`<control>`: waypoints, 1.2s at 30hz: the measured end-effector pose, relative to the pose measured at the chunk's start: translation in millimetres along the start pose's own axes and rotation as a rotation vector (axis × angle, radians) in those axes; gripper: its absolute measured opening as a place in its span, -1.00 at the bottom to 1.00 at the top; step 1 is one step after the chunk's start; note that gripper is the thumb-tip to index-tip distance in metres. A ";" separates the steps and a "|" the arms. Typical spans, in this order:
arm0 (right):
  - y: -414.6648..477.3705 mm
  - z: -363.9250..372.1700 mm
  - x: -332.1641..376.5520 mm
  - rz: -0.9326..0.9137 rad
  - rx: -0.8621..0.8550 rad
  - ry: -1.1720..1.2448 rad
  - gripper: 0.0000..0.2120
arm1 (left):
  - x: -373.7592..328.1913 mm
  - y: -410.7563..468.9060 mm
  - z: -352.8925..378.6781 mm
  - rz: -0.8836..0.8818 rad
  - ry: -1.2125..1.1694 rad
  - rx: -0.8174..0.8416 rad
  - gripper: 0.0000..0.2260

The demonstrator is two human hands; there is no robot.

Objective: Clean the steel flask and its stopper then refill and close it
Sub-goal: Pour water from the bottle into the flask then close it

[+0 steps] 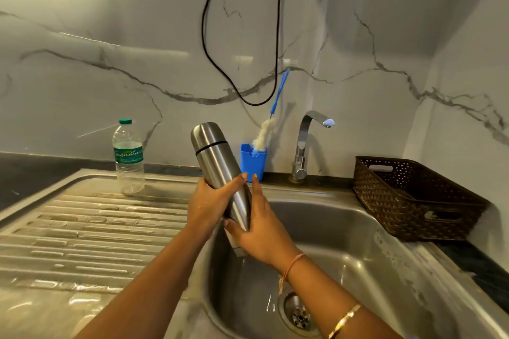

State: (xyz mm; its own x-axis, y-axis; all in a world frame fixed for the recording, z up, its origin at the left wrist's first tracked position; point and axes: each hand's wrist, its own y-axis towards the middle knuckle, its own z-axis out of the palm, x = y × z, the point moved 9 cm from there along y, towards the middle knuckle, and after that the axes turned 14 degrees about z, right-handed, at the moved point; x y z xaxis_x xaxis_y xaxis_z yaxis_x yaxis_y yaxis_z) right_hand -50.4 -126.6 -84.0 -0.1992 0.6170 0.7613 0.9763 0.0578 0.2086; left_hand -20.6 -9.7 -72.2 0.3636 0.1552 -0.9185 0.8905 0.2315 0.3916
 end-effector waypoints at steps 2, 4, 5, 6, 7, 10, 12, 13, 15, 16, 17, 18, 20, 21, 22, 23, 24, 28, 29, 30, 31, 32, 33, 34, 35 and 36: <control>8.4 8.8 15.0 0.037 0.064 0.166 -0.08 | -5.2 2.8 -15.0 0.009 -0.017 0.013 -0.43; 14.1 18.3 29.4 0.044 0.149 0.323 -0.22 | -12.3 7.9 -31.8 0.056 -0.053 0.060 -0.42; 16.1 22.1 33.7 0.054 0.191 0.387 -0.27 | -18.1 10.8 -40.5 0.087 -0.076 0.095 -0.43; 17.2 24.6 37.2 0.070 0.234 0.456 -0.29 | -22.9 14.0 -49.1 0.114 -0.113 0.126 -0.43; 18.1 28.1 42.6 0.086 0.275 0.543 -0.30 | -26.7 17.5 -59.1 0.134 -0.156 0.158 -0.43; 21.3 34.9 60.9 0.114 0.386 0.872 -0.37 | -29.4 23.1 -73.2 0.135 -0.337 0.259 -0.57; 22.8 38.1 72.7 0.132 0.447 1.031 -0.43 | -24.0 22.5 -72.8 0.071 -0.521 0.327 -0.56; 23.2 36.7 78.0 0.141 0.464 1.089 -0.42 | -19.9 20.2 -69.3 0.014 -0.618 0.380 -0.47; 26.0 32.6 85.3 0.150 0.486 1.177 -0.40 | -17.7 9.1 -58.1 -0.093 -0.799 0.542 -0.32; 28.7 29.1 87.5 0.146 0.485 1.212 -0.46 | -18.2 3.1 -53.4 -0.118 -0.833 0.628 -0.25; 31.7 24.9 89.6 0.139 0.469 1.233 -0.51 | -19.7 -2.1 -49.3 -0.124 -0.825 0.702 -0.18; 34.8 21.4 90.0 0.131 0.446 1.227 -0.52 | -22.6 -7.7 -44.3 -0.134 -0.800 0.755 -0.12; 40.3 17.1 88.0 0.127 0.408 1.176 -0.47 | -27.0 -13.3 -33.7 -0.183 -0.763 0.767 -0.08; 41.7 17.6 86.5 0.123 0.415 1.156 -0.41 | -28.7 -15.0 -29.4 -0.207 -0.752 0.736 -0.10; 42.7 18.0 83.8 0.118 0.424 1.127 -0.31 | -29.9 -16.1 -25.8 -0.220 -0.732 0.698 -0.15; 43.1 18.6 81.5 0.118 0.429 1.086 -0.22 | -29.1 -16.3 -23.6 -0.225 -0.702 0.665 -0.22; 44.7 18.3 77.4 0.116 0.415 1.034 -0.16 | -27.0 -16.3 -22.4 -0.219 -0.667 0.643 -0.28; 49.6 4.5 71.8 0.110 0.275 0.777 -0.23 | -22.4 -15.9 -23.1 -0.152 -0.524 0.587 -0.21; 50.7 -2.1 76.1 0.100 0.241 0.697 -0.32 | -21.7 -13.1 -23.7 -0.100 -0.441 0.539 -0.20; 53.3 -9.2 81.5 0.090 0.209 0.615 -0.42 | -22.2 -9.5 -26.3 -0.029 -0.317 0.466 -0.19; 54.6 -15.2 87.7 0.089 0.193 0.558 -0.51 | -23.5 -6.5 -30.0 0.056 -0.183 0.384 -0.17; 56.1 -18.2 92.1 0.102 0.204 0.537 -0.56 | -25.5 -5.2 -33.0 0.140 -0.057 0.307 -0.13; 57.3 -18.1 95.0 0.123 0.228 0.544 -0.55 | -27.8 -5.1 -35.7 0.217 0.049 0.244 -0.09; 58.9 -16.7 94.6 0.149 0.245 0.573 -0.53 | -31.9 -6.3 -38.5 0.284 0.137 0.194 -0.06; 59.8 -15.4 93.0 0.174 0.242 0.603 -0.50 | -36.2 -7.7 -41.1 0.340 0.219 0.152 -0.04; 61.5 -14.4 89.3 0.192 0.221 0.633 -0.49 | -39.9 -9.2 -43.8 0.377 0.305 0.115 -0.04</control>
State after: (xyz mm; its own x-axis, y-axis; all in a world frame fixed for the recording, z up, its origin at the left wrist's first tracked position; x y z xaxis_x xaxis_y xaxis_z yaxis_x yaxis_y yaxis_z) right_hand -9.3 -79.3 5.7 0.0329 0.0600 0.9977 0.9801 0.1933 -0.0440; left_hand -55.3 24.0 -36.9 0.5849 0.4859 -0.6495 0.7429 0.0007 0.6695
